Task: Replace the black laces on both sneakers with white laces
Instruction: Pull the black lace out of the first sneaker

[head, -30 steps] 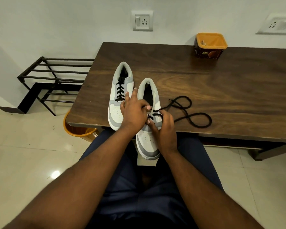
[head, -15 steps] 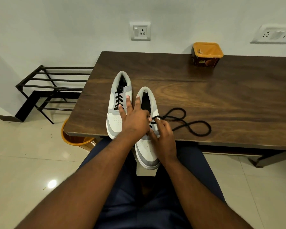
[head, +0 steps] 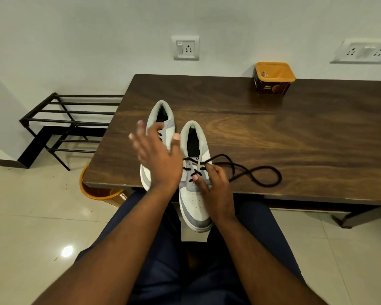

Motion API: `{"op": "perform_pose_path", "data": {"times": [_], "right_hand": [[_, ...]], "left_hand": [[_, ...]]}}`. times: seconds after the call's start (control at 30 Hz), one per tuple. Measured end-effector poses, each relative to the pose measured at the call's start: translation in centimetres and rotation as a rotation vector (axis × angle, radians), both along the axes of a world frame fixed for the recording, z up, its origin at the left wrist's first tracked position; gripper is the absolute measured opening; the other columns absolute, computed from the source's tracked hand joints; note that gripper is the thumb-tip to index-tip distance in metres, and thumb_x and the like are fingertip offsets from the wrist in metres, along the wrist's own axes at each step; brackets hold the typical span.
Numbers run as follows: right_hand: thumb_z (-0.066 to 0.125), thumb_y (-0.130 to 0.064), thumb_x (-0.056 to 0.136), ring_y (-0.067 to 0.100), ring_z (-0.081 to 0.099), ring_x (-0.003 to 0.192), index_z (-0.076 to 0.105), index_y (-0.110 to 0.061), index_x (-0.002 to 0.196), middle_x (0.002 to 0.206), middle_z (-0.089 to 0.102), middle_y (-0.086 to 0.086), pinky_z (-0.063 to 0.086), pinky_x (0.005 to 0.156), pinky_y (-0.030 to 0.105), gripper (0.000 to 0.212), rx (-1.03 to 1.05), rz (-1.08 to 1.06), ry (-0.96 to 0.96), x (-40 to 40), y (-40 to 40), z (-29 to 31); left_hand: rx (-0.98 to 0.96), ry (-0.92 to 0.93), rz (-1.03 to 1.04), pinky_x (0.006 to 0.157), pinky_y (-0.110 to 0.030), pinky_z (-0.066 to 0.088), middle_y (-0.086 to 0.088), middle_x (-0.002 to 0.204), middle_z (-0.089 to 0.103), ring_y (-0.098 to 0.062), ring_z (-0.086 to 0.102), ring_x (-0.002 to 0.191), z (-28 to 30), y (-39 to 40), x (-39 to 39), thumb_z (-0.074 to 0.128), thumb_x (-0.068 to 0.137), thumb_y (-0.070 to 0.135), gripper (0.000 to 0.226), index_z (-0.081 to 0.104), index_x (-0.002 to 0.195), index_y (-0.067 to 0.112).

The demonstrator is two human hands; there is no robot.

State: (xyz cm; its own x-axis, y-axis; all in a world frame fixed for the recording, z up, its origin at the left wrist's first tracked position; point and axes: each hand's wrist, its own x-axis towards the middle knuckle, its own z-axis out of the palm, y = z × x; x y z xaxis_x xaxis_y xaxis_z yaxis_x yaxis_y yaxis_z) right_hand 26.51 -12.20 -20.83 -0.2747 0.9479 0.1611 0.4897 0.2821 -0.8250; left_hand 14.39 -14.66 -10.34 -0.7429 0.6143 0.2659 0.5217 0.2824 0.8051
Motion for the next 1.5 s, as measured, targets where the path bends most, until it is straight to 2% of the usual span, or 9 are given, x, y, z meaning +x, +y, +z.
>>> {"op": "perform_pose_path", "data": {"times": [0.1,0.23,0.47,0.57,0.7,0.83,1.2,1.33,1.5], "right_hand": [[0.050,-0.058,0.088,0.017,0.054,0.114,0.053,-0.020,0.135,0.128,0.052,-0.001,0.051,0.086,0.036,0.060,0.021,0.024,0.010,0.0,-0.1,0.2],[0.057,-0.046,0.092,0.013,0.054,0.112,0.054,-0.021,0.134,0.127,0.053,-0.002,0.051,0.087,0.034,0.050,-0.005,0.033,0.074,0.1,-0.1,0.5],[0.059,-0.048,0.091,0.013,0.052,0.119,0.056,-0.017,0.133,0.130,0.052,-0.003,0.048,0.094,0.031,0.052,-0.072,0.025,0.123,0.2,0.0,0.6],[0.059,-0.047,0.091,0.014,0.051,0.119,0.057,-0.014,0.132,0.131,0.051,-0.002,0.047,0.096,0.032,0.053,-0.084,0.026,0.123,0.2,0.1,0.7],[0.062,-0.040,0.091,0.013,0.052,0.117,0.059,-0.015,0.128,0.127,0.052,-0.003,0.044,0.092,0.024,0.045,-0.087,0.015,0.141,0.3,-0.1,0.9],[0.061,-0.039,0.092,0.010,0.053,0.111,0.059,-0.017,0.129,0.123,0.053,-0.004,0.043,0.088,0.018,0.043,-0.055,0.039,0.123,0.2,-0.2,1.0],[0.060,-0.044,0.091,0.006,0.045,0.123,0.052,-0.016,0.138,0.135,0.048,-0.003,0.034,0.096,0.013,0.055,-0.075,0.042,0.098,0.3,-0.2,1.2],[0.059,-0.040,0.093,0.013,0.051,0.120,0.056,-0.014,0.134,0.131,0.052,0.000,0.045,0.099,0.029,0.048,-0.072,-0.010,0.111,0.2,-0.2,1.2],[0.060,-0.019,0.092,0.020,0.057,0.110,0.062,-0.012,0.125,0.119,0.057,0.002,0.051,0.091,0.040,0.034,0.183,-0.038,0.120,0.5,0.2,1.4]], "left_hand": [[-0.487,0.451,-0.336,0.114,-0.059,-0.008,-0.004,0.164,-0.010,-0.037,-0.025,0.145,-1.0,0.7,0.8,0.053,0.097,0.035,0.017,0.061,0.110,0.029],[-0.699,0.435,-0.412,0.112,-0.063,-0.013,-0.004,0.164,-0.008,-0.037,-0.028,0.144,-2.2,1.6,0.9,0.052,0.098,0.035,0.018,0.067,0.105,0.026],[0.450,-0.420,0.136,0.088,-0.005,0.041,-0.005,0.146,0.039,0.000,0.049,0.120,0.7,-0.4,-0.2,0.043,0.103,0.013,0.026,0.052,0.086,0.030],[0.554,-0.443,0.324,0.081,0.001,0.039,-0.016,0.155,0.023,-0.023,0.043,0.131,2.1,0.6,-1.7,0.042,0.103,0.014,0.014,0.054,0.109,0.014],[0.153,0.094,0.055,0.116,-0.047,0.019,-0.012,0.163,-0.004,-0.035,0.002,0.150,0.6,0.9,-1.3,0.051,0.098,0.021,0.047,0.035,0.142,0.025],[-0.518,0.543,-0.373,0.110,-0.065,-0.012,-0.001,0.163,-0.018,-0.039,-0.029,0.143,-1.5,0.9,0.1,0.050,0.098,0.036,0.016,0.060,0.110,0.033],[0.090,-0.102,0.192,0.118,-0.061,0.007,-0.008,0.164,0.006,-0.030,0.010,0.150,-1.5,-0.4,-2.4,0.051,0.099,0.020,0.026,0.050,0.124,0.021],[-0.166,0.129,0.044,0.116,-0.060,0.000,-0.014,0.161,-0.019,-0.034,-0.013,0.149,-1.8,-1.3,-2.7,0.062,0.092,0.026,0.086,0.004,0.156,0.027],[-0.613,0.369,-0.474,0.112,-0.063,-0.010,-0.009,0.162,-0.016,-0.029,-0.009,0.150,-3.6,-1.8,-1.5,0.064,0.089,0.045,0.085,0.003,0.148,0.054]]}}
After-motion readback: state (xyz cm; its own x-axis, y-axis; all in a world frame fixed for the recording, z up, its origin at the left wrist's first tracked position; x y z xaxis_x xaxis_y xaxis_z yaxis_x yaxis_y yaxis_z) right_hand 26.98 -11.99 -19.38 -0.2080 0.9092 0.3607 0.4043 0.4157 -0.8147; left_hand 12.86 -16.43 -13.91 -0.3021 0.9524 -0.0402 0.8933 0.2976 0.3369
